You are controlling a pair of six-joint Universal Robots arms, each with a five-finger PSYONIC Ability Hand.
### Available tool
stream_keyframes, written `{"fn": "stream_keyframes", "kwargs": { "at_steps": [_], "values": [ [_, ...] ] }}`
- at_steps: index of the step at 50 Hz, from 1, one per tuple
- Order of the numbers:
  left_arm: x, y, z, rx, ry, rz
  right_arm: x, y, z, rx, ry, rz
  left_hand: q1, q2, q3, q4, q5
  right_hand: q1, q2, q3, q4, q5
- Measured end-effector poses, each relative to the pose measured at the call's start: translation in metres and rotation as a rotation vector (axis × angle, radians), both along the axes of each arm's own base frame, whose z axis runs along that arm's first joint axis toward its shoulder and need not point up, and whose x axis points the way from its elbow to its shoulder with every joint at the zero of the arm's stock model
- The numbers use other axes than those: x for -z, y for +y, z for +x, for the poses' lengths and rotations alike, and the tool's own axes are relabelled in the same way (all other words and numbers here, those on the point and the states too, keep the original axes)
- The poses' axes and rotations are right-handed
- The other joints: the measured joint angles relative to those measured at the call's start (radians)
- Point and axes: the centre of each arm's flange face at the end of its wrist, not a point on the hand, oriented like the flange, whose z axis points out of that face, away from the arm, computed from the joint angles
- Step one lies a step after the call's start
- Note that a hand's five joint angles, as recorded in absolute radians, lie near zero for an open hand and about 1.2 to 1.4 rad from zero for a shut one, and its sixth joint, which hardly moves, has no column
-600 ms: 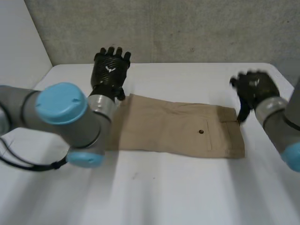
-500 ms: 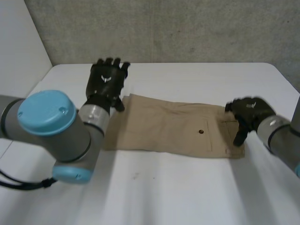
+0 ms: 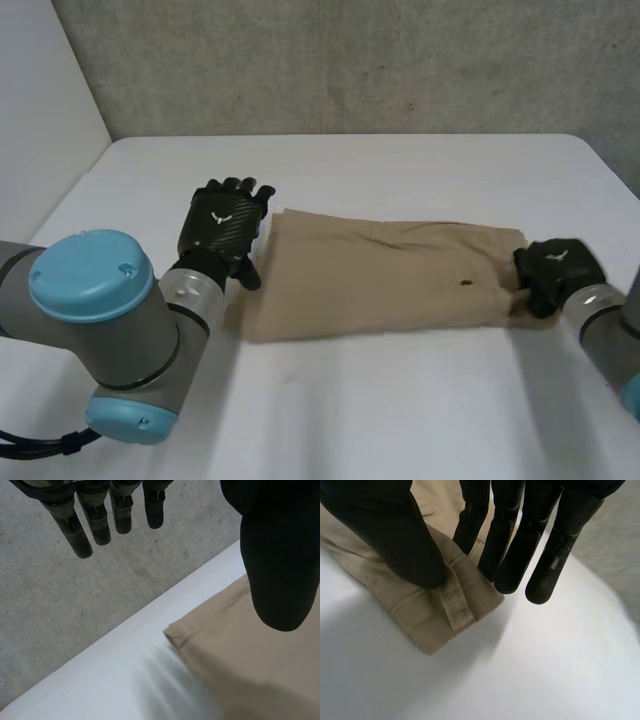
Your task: Fold the shorts.
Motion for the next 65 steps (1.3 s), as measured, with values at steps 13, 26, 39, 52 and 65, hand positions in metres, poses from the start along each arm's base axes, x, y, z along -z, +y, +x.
{"fn": "stream_keyframes", "kwargs": {
  "at_steps": [13,26,39,52,65],
  "values": [
    [-0.009,0.002,0.015,-0.032,0.005,-0.008,-0.049,-0.008,-0.007,-0.073,0.466,-0.243,0.000,0.000,0.000,0.000,0.000,0.061,0.003,0.000,0.000,0.016],
    [-0.017,-0.002,0.021,-0.055,0.017,-0.028,-0.034,0.104,0.178,-0.846,0.458,-0.516,0.000,0.000,0.000,0.000,0.000,0.103,0.007,0.000,0.001,0.042],
    [-0.035,-0.007,0.009,-0.033,0.042,-0.074,-0.054,0.116,0.187,-0.832,-0.002,-0.264,0.000,0.000,0.000,0.000,0.000,-0.687,-0.956,-0.965,-0.957,-0.894],
    [-0.045,0.007,-0.042,0.095,0.049,-0.068,-0.107,0.045,0.112,-0.380,-0.471,-0.075,0.000,0.000,0.000,0.000,0.000,-0.687,-0.956,-0.965,-0.957,-0.894],
    [-0.001,0.008,-0.065,0.200,-0.001,-0.007,-0.075,0.028,0.089,-0.222,-0.214,-0.102,0.050,0.040,0.033,0.043,0.025,-0.687,-0.956,-0.965,-0.957,-0.894]
  ]
}}
